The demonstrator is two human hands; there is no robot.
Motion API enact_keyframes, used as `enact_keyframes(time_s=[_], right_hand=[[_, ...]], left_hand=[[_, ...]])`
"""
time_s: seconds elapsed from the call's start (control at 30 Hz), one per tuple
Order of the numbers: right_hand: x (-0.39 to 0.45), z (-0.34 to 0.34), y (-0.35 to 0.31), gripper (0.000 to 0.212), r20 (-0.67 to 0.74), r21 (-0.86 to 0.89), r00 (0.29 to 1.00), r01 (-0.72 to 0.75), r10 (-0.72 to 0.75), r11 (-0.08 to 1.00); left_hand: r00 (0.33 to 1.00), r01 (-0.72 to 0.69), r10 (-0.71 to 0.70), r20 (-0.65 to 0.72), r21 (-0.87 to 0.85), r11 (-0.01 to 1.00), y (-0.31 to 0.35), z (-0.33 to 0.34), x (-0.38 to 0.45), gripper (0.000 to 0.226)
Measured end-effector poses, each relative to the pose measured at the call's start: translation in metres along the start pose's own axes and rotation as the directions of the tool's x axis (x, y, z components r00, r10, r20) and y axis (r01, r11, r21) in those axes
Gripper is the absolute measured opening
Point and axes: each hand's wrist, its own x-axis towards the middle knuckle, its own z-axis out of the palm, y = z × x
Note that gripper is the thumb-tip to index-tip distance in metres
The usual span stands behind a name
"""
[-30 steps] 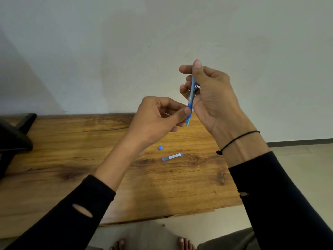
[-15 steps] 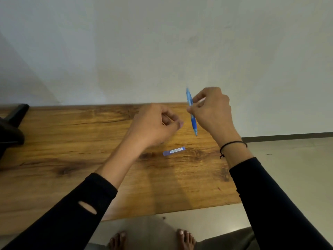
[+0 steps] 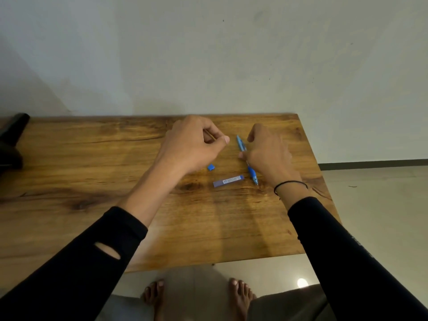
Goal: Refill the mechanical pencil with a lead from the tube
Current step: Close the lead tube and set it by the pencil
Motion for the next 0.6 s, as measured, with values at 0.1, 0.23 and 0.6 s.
enact_keyframes(time_s=[0.1,0.23,0.6], right_hand=[[-0.005,-0.01,0.0,0.033,0.019,-0.095,0.959,0.283,-0.283,0.954],[-0.028,-0.012,-0.003,0.034,0.309,-0.178,0.771,0.622,-0.557,0.763],[-0.028,-0.019,-0.008,0.021,0.193,0.083,0.824,0.528,-0.534,0.845]], left_hand=[[1.0,0.018,-0.018,-0.018,-0.016,1.0,-0.001,-0.004,0.0,0.015],[0.997,0.055,-0.058,-0.046,-0.075,0.996,-0.002,-0.013,-0.001,0.015],[0.989,0.141,-0.132,0.071,-0.14,0.98,-0.013,-0.031,0.002,0.019]])
